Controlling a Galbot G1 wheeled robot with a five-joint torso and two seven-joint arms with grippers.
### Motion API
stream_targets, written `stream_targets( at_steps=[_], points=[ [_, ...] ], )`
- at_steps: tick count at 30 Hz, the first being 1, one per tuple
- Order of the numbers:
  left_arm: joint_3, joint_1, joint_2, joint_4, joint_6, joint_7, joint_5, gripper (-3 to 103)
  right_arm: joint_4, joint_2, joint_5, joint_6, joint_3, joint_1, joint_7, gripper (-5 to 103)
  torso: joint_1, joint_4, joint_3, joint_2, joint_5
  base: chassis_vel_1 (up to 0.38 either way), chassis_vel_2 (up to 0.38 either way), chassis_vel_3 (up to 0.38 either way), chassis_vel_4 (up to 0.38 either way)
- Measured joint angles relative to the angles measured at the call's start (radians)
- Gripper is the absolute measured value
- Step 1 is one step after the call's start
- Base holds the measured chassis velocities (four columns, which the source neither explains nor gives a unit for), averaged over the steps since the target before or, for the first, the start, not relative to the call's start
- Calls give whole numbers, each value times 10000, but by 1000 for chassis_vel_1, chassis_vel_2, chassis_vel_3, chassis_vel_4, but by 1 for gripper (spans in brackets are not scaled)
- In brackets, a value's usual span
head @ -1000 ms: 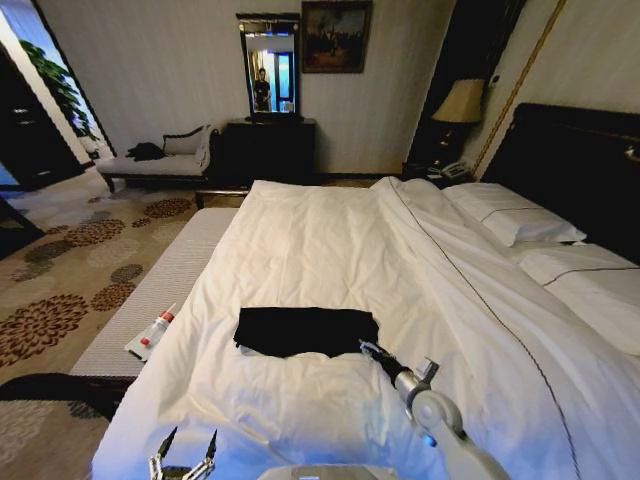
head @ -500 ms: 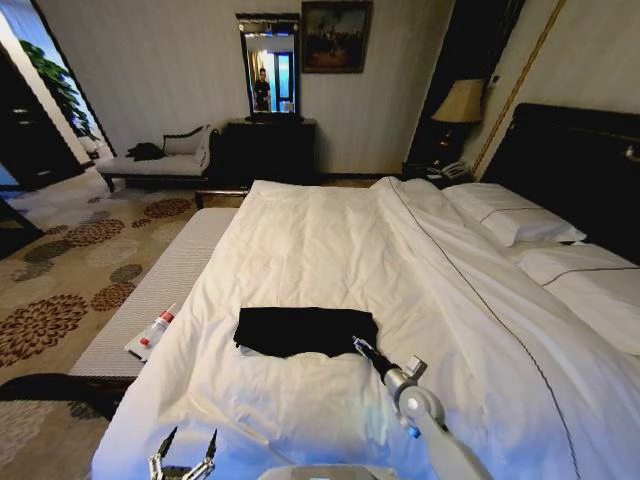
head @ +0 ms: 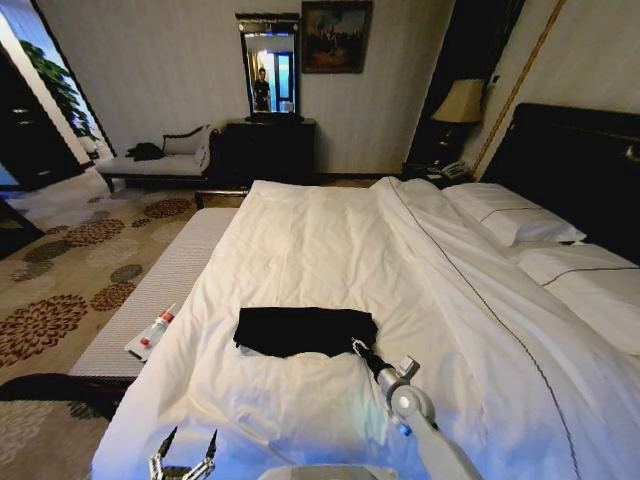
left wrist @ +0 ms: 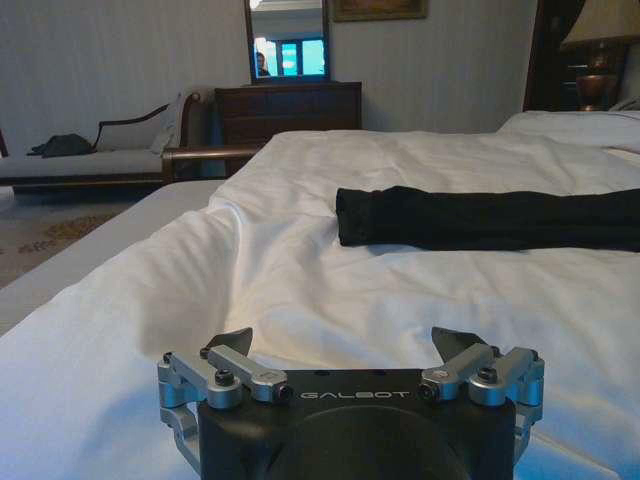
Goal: Fold the clothes on the bed.
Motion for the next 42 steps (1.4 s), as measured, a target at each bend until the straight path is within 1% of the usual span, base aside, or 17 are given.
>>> stream_targets(
  at_steps=[2, 5, 6, 7, 8, 9, 16, 21, 25, 27, 30, 32, 34, 37, 40, 41, 42],
  points=[
    [0, 0, 0, 0, 0, 0, 0, 100, -9, 9, -1, 13, -4, 12, 1, 28, 0, 0, 0, 0, 0, 0, 0, 0, 0],
    [0, 0, 0, 0, 0, 1, 0, 100, -75, 36, 17, 174, -29, 108, -2, 13, 0, 1, 0, 0, 1, 0, 0, 0, 0],
    [0, 0, 0, 0, 0, 1, 0, 100, -75, 36, 17, 174, -29, 108, -2, 13, 0, 1, 0, 0, 1, 0, 0, 0, 0],
    [0, 0, 0, 0, 0, 1, 0, 100, -75, 36, 19, 184, -29, 120, -2, 8, 0, 1, 0, 0, 1, 0, 0, 0, 0],
    [0, 0, 0, 0, 0, 1, -1, 100, -75, 36, 19, 186, -29, 125, -2, 8, 0, 1, 0, 0, 0, 0, 0, 0, 0],
    [0, 0, 0, 0, 0, 1, 0, 100, -58, 44, 20, 195, -12, 135, 33, 5, 0, 1, 1, 0, 1, 0, 0, 0, 0],
    [0, 0, 0, 0, 0, 2, -1, 100, 71, 116, 26, 255, 149, 78, 83, 5, 0, 2, 0, -1, 1, 0, 0, 0, 0],
    [0, 0, 0, 0, 0, 3, -1, 100, 498, 43, -65, 367, 387, -195, 58, 5, 0, 2, 0, -1, 1, 0, 0, 0, 0],
    [-1, 0, 0, -1, 0, 3, -1, 100, 1414, -82, -455, 575, 1060, -806, -21, 5, 0, -3, 0, -1, -1, 0, 0, 0, 0],
    [-1, 0, -1, 0, 0, 3, -1, 100, 1532, -104, -484, 597, 1170, -888, -30, 5, 0, -3, 0, -1, -1, 0, 0, 0, 0],
    [-1, 0, 0, 0, 0, 2, -1, 100, 1946, -369, -695, 732, 1812, -1278, -132, 5, 0, -3, 0, -1, -1, 0, 0, 0, 0],
    [-1, 0, 0, 0, 0, 2, -1, 100, 1957, -406, -719, 747, 1883, -1306, -151, 5, 0, -3, 0, 0, -1, 0, 0, 0, 0],
    [-1, 0, 0, 0, 0, 2, 0, 100, 1961, -666, -797, 783, 2285, -1421, -250, 5, 0, -2, 0, 0, -1, 0, 0, 0, 0],
    [-1, 0, -1, -1, 0, 2, -1, 100, 1895, -847, -846, 787, 2497, -1447, -277, 5, 0, -1, 0, 0, 1, 0, 0, 0, 0],
    [-1, 0, -1, 0, 0, 2, -1, 100, 1745, -1111, -1353, 959, 2528, -1444, -464, 5, 0, 0, 0, 0, 1, 0, 0, 0, 0],
    [-1, 0, -1, 0, 0, 2, -1, 100, 1745, -1111, -1353, 959, 2528, -1444, -464, 5, 0, 0, 0, 0, 1, 0, 0, 0, 0],
    [-1, 0, 0, -1, 0, 2, -1, 100, 1697, -1236, -1877, 1155, 2404, -1428, -665, 5, 0, -2, 0, -1, -1, 0, 0, 0, 0]
  ],
)
